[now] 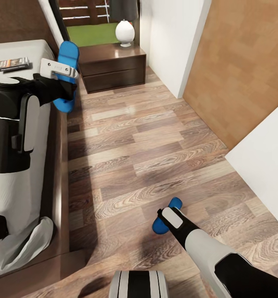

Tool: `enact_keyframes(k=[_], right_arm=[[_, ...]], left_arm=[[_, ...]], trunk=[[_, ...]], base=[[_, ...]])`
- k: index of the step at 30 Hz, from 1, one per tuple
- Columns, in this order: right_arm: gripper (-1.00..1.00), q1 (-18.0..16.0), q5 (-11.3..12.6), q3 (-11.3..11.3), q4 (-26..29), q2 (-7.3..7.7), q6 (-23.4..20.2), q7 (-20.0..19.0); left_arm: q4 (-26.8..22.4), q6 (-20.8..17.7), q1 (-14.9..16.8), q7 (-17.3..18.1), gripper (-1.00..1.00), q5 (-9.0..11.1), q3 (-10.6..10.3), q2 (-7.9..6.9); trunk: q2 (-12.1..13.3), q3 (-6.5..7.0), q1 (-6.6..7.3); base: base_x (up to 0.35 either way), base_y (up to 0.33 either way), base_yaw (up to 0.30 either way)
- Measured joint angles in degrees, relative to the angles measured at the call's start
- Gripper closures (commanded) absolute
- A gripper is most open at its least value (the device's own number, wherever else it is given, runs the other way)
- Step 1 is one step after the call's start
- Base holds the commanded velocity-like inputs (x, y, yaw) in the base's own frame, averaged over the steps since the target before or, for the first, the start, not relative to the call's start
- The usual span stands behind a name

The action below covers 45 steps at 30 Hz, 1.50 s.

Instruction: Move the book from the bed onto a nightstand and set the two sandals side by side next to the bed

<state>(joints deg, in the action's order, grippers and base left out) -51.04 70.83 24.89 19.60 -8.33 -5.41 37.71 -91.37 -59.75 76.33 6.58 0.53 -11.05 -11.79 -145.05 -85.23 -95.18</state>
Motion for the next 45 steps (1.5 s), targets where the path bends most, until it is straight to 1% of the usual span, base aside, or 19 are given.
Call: enact_keyframes(k=[9,14,15,17,20,28,30,31,33,35,37,38,41,45], right_arm=[[1.00,0.1,-0.1,0.3,0.0,0.65,0.0,-0.2],[1.00,0.2,-0.2,0.6,0.1,0.72,0.1,-1.5],[1.00,0.2,-0.2,1.3,0.0,0.72,0.0,-1.9],[1.00,0.2,-0.2,3.7,0.0,0.87,0.1,-2.3],[1.00,0.3,-0.2,5.3,0.0,1.10,0.0,-2.5],[1.00,0.3,-0.1,6.7,0.0,1.47,0.0,-2.6],[1.00,0.3,-0.2,8.2,0.0,1.50,0.0,-2.7],[1.00,0.3,-0.2,9.6,0.0,1.54,0.0,-2.8],[1.00,0.4,-0.2,11.1,0.0,1.60,0.0,-2.8],[1.00,0.4,-0.2,12.5,0.0,2.05,0.0,-2.9],[1.00,0.4,-0.2,13.1,0.0,2.36,0.0,-3.1],[1.00,0.4,-0.2,13.6,0.0,2.57,0.0,-3.4],[1.00,0.4,-0.2,14.1,0.0,2.83,0.0,-4.2],[1.00,0.4,-0.2,14.5,0.0,3.86,-0.1,-5.8]], left_arm=[[0.0,0.0,0.0,0.0,1.00,0.0,0.0,-0.03],[0.0,0.0,0.0,0.0,1.00,0.0,-0.1,-0.03],[0.0,0.0,0.0,0.0,1.00,0.0,-0.2,-0.03],[0.0,0.0,0.0,-0.3,1.00,0.0,-0.2,-0.03],[0.0,0.0,0.0,-0.8,1.00,-0.1,-0.3,-0.07],[0.0,0.0,-0.1,-1.1,1.00,0.0,-0.3,-0.11],[0.0,0.0,-0.2,-1.2,1.00,0.0,-0.3,-0.11],[0.1,0.0,-0.2,-1.4,1.00,-0.2,-0.3,-0.11],[0.1,0.0,-0.2,-1.6,1.00,-0.4,-0.3,-0.12],[0.2,0.0,-0.3,-1.9,1.00,-1.2,-0.3,-0.08],[0.3,0.0,-0.3,-2.1,1.00,-1.8,-0.4,0.01],[0.4,0.0,-0.3,-2.3,1.00,-2.4,-0.4,0.17],[0.5,0.0,-0.5,-2.5,1.00,-3.1,-0.4,0.43],[0.7,0.0,-1.9,-3.5,1.00,-3.8,-0.4,0.72]], trunk=[[0.1,1.99,0.23],[0.2,3.10,0.36],[0.2,3.32,0.39],[0.2,3.77,0.44],[0.3,4.43,0.51],[0.4,6.21,0.72],[0.4,6.65,0.77],[0.4,6.87,0.80],[0.4,7.32,0.85],[0.5,7.76,0.90],[0.5,8.20,0.95],[0.5,8.42,0.98],[0.6,9.09,1.06],[0.6,9.97,1.16]], base=[[0.000,0.000,0.000],[0.000,0.000,0.000],[0.000,0.000,0.000],[0.000,0.000,0.000],[0.000,0.000,0.000],[0.000,0.000,0.000],[0.000,0.000,0.000],[0.000,0.000,0.000],[0.000,0.000,0.000],[0.000,0.000,0.000],[0.000,0.000,0.000],[0.000,0.000,0.000],[0.000,0.000,0.000],[0.000,0.000,0.000]])
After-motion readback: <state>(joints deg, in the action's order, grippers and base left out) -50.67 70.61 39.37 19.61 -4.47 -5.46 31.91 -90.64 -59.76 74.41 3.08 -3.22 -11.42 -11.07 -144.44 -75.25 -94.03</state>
